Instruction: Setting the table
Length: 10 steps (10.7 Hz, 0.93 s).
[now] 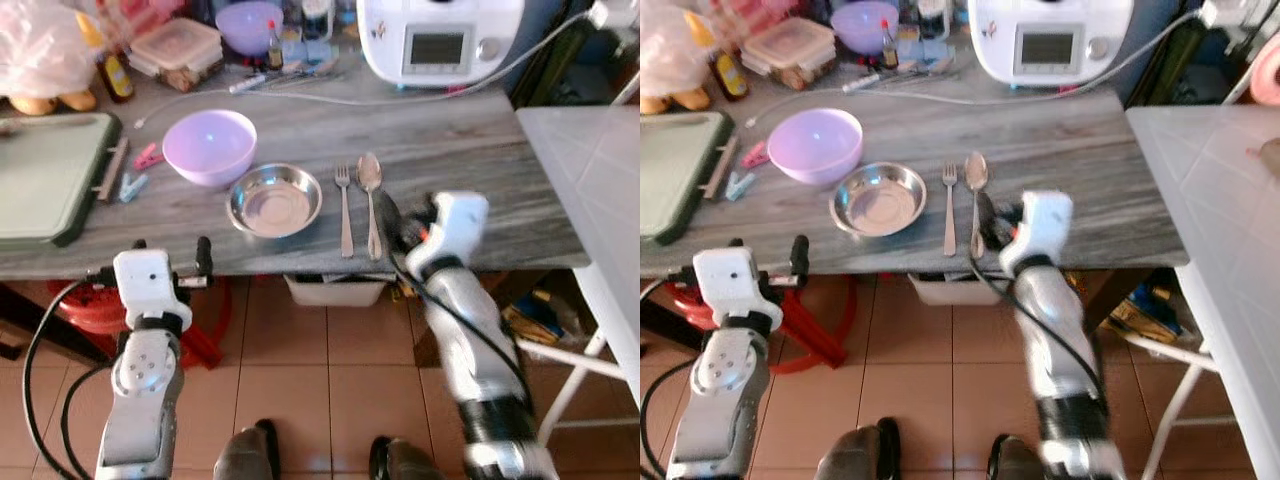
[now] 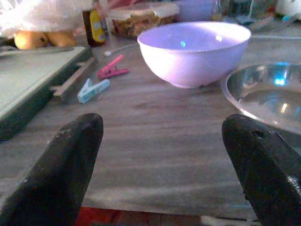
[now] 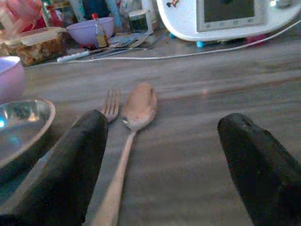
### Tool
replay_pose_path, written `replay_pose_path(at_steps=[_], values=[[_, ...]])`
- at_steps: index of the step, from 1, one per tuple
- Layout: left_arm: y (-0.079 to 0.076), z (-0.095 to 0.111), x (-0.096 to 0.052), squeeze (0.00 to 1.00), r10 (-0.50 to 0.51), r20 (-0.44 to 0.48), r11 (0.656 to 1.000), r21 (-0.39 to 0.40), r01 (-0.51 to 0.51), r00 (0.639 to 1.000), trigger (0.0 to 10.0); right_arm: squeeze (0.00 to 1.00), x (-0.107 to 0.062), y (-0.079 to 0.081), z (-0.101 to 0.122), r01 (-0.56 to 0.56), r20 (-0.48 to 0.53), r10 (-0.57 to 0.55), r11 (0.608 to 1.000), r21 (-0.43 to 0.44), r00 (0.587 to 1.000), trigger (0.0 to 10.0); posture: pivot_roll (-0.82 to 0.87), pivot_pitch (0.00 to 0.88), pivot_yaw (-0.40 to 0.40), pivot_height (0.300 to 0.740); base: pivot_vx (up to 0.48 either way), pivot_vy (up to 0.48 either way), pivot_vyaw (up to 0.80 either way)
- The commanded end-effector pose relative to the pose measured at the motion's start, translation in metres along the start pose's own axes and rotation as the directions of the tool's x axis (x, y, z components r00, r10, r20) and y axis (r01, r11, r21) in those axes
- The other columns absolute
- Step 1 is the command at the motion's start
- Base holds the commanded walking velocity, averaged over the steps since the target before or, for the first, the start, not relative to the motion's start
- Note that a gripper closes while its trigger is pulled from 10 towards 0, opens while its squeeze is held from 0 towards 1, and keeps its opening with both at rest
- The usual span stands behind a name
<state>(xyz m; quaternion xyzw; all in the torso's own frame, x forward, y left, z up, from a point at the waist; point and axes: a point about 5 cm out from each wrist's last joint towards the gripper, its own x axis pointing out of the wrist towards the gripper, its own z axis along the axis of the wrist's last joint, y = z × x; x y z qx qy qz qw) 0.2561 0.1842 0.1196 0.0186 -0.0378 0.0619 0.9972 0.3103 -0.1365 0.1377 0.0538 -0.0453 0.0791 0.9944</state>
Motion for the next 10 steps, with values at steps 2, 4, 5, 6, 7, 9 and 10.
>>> replay_pose_path(at_steps=[2,4,5,6,7,9,10], values=[[0.002,0.0,0.0,0.0,0.02,0.002,1.0,0.002,-0.02,1.0,10.0,1.0,-0.007,-0.005,0.001,0.015,-0.003,-0.015,1.0,-0.013,1.0,10.0,0.02,0.055,0.043,0.74,0.0,0.0,0.0],[-0.003,-0.004,-0.001,0.0,-0.001,-0.013,1.0,-0.008,0.001,1.0,10.0,0.0,-0.014,-0.011,0.004,0.036,0.001,-0.036,0.998,-0.044,0.999,10.0,0.01,0.058,0.052,0.74,-0.129,0.0,0.0],[-0.004,-0.004,0.0,0.0,-0.006,-0.014,1.0,-0.01,0.006,1.0,10.0,0.0,-0.017,-0.014,0.001,0.05,-0.012,-0.051,0.997,-0.054,0.999,10.0,0.0,0.059,0.059,0.74,-0.259,0.0,0.0],[-0.004,-0.004,0.0,0.0,-0.007,-0.015,1.0,-0.011,0.007,1.0,10.0,0.0,-0.016,-0.013,0.002,0.049,-0.008,-0.049,0.997,-0.06,0.999,10.0,0.0,0.061,0.06,0.74,-0.262,0.0,0.0],[-0.005,-0.005,0.001,0.0,-0.005,-0.017,1.0,-0.014,0.005,1.0,10.0,0.0,-0.015,-0.011,0.004,0.038,-0.003,-0.038,0.997,-0.067,0.999,10.0,0.0,0.059,0.057,0.74,-0.262,0.0,0.0],[-0.009,-0.004,0.003,0.0,-0.005,-0.01,1.0,-0.025,0.005,1.0,10.0,0.0,-0.012,-0.011,0.006,0.033,0.0,-0.033,0.998,-0.06,0.999,10.0,0.0,0.056,0.051,0.74,-0.257,0.0,0.0],[-0.009,-0.004,0.003,0.0,-0.004,-0.013,1.0,-0.024,0.004,1.0,10.0,0.0,-0.011,-0.011,0.007,0.038,0.009,-0.038,0.998,-0.056,0.999,10.0,0.0,0.056,0.049,0.74,-0.255,0.0,0.0]])
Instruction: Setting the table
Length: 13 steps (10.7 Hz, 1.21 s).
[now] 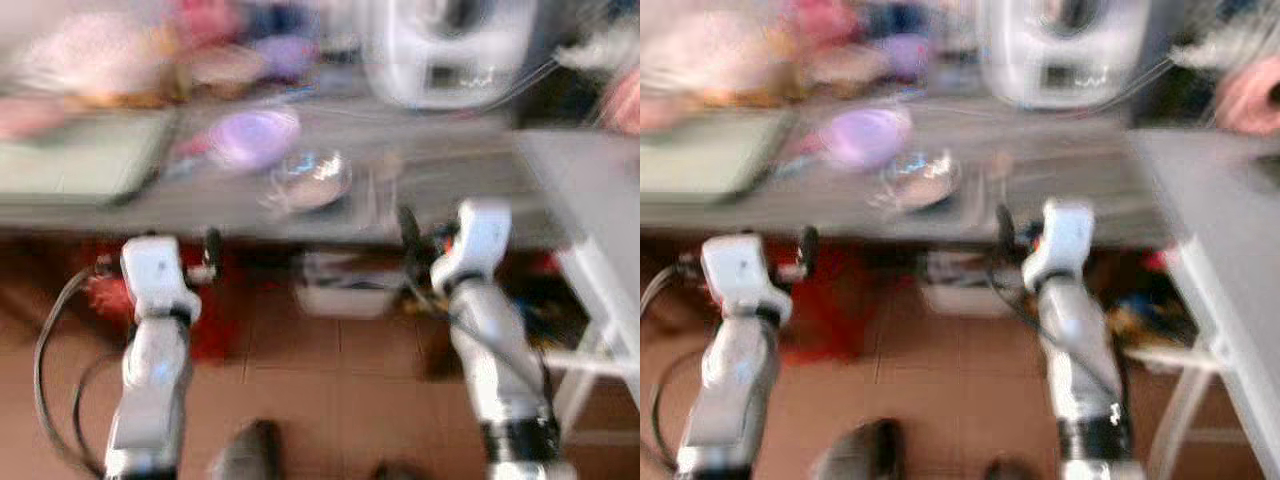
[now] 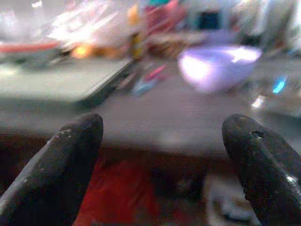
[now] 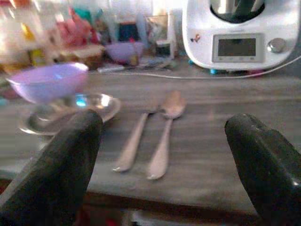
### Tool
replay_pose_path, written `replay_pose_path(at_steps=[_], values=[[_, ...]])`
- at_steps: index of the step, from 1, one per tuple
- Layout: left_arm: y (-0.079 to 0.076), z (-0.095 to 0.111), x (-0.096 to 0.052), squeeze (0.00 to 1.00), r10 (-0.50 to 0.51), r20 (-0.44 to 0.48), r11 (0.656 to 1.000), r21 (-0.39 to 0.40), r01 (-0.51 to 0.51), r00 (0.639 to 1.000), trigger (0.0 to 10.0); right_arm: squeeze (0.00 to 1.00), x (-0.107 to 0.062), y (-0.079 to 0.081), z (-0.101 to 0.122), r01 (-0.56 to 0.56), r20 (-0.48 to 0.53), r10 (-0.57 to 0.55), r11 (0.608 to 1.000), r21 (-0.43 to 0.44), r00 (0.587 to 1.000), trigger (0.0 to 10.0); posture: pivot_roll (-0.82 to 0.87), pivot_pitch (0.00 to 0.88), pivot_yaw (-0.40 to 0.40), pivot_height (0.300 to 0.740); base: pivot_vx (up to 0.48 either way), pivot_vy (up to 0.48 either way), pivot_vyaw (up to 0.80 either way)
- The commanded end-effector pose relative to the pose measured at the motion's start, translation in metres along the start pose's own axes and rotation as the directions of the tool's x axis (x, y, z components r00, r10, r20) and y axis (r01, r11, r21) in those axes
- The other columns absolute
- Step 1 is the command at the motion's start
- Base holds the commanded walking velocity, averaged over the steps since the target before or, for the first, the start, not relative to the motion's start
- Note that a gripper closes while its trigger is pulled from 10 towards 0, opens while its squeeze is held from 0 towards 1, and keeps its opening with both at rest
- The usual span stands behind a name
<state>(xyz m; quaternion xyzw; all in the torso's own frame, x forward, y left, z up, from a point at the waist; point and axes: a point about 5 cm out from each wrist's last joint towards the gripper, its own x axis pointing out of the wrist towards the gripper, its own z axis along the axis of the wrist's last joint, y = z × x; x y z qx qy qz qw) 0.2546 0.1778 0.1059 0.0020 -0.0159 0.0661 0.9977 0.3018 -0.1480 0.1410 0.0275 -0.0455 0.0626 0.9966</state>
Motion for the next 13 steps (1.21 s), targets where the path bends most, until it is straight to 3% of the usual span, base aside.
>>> replay_pose_path(at_steps=[1,5,9,13], values=[[-0.002,0.008,0.005,0.0,-0.012,0.03,1.0,0.008,0.012,0.999,10.0,0.0,0.0,-0.003,0.001,0.012,0.004,-0.012,1.0,0.002,1.0,10.0,0.0,0.056,0.048,0.74,-0.259,0.0,0.0],[-0.002,0.004,0.003,0.0,-0.012,0.017,1.0,0.012,0.012,1.0,10.0,0.0,-0.002,-0.01,0.002,0.041,0.01,-0.041,0.999,-0.003,0.999,10.0,0.0,0.054,0.052,0.74,-0.202,0.0,0.0],[-0.001,0.002,-0.012,0.0,-0.086,0.017,0.996,0.008,0.086,0.996,10.0,0.0,-0.017,-0.009,-0.012,0.041,-0.042,-0.042,0.999,-0.024,0.998,10.0,0.01,0.041,0.05,0.74,0.0,0.0,0.0],[-0.008,0.003,-0.012,0.0,-0.111,0.019,0.994,-0.002,0.111,0.994,10.0,0.0,-0.014,-0.009,-0.009,0.04,-0.031,-0.04,0.999,-0.025,0.999,10.0,0.01,0.051,0.049,0.74,0.0,-0.458,-0.29]])
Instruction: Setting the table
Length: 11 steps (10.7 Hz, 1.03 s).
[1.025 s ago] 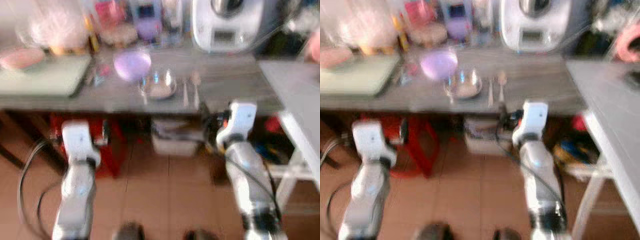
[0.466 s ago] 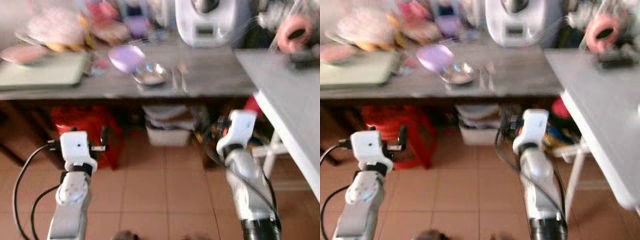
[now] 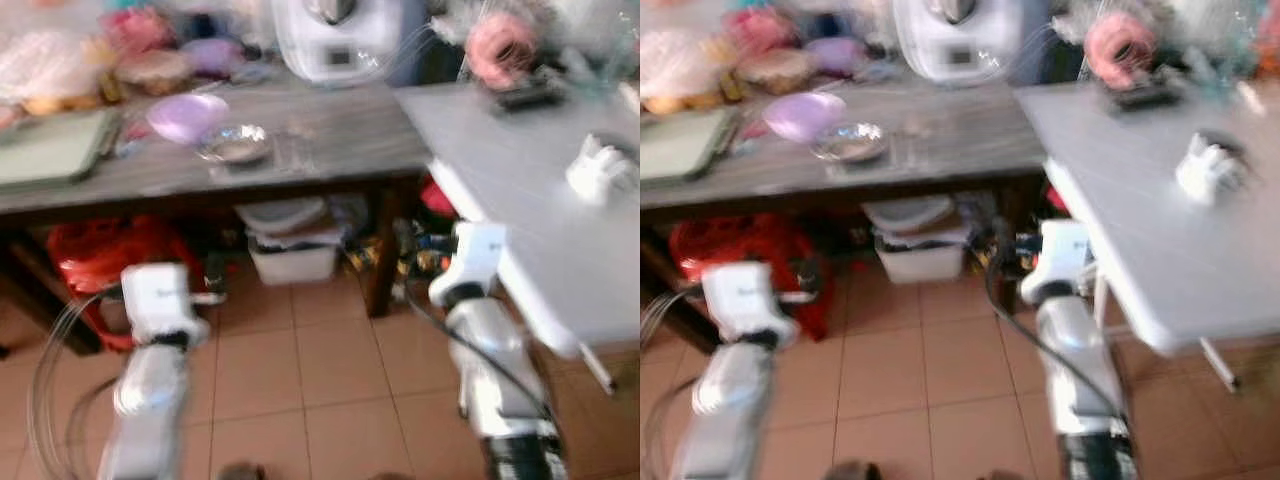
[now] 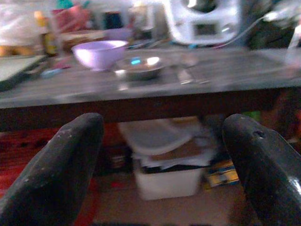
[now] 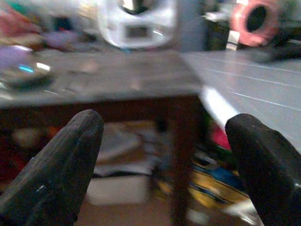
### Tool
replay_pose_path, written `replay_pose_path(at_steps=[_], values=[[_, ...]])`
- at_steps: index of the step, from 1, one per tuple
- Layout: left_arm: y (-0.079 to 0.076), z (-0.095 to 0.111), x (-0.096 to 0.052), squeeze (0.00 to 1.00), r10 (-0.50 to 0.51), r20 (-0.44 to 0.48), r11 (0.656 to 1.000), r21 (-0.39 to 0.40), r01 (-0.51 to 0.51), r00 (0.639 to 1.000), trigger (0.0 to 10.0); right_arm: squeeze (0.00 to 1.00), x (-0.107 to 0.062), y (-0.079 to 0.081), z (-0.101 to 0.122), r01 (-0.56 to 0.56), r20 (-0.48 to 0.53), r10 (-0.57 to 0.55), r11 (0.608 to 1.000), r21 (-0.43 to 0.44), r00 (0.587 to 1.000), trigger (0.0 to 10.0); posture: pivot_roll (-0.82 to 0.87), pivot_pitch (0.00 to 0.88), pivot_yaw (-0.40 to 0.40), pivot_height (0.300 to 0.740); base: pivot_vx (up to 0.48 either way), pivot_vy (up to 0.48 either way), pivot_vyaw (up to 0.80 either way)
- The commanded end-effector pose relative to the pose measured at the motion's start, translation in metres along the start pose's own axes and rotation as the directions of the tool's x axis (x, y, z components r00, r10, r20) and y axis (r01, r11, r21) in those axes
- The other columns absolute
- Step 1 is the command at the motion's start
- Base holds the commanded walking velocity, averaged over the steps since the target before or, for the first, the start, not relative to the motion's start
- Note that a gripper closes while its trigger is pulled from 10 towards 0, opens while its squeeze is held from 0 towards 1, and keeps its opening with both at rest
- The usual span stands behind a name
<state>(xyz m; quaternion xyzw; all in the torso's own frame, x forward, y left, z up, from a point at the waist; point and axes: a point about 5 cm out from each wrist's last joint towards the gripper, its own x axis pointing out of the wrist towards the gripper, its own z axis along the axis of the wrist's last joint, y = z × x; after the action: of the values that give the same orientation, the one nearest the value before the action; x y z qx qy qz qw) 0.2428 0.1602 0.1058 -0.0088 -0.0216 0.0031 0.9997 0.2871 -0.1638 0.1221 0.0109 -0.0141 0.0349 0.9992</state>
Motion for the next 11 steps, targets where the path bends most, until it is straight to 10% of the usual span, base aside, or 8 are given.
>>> replay_pose_path(at_steps=[1,11], values=[[0.0074,0.0011,-0.0037,0.0,0.011,-0.001,1.0,0.022,-0.011,1.0,10.0,0.0,0.0014,0.0027,0.0065,0.002,0.031,-0.002,1.0,-0.004,1.0,10.0,0.0,0.054,0.05,0.74,0.0,-0.458,0.0],[0.0034,0.0046,-0.0029,0.0,-0.024,0.002,0.999,0.046,0.024,1.0,10.0,0.0,0.0029,0.0032,0.0062,0.018,0.027,-0.017,0.998,-0.055,1.0,10.0,0.01,0.07,0.061,0.74,0.139,-0.399,0.0]])
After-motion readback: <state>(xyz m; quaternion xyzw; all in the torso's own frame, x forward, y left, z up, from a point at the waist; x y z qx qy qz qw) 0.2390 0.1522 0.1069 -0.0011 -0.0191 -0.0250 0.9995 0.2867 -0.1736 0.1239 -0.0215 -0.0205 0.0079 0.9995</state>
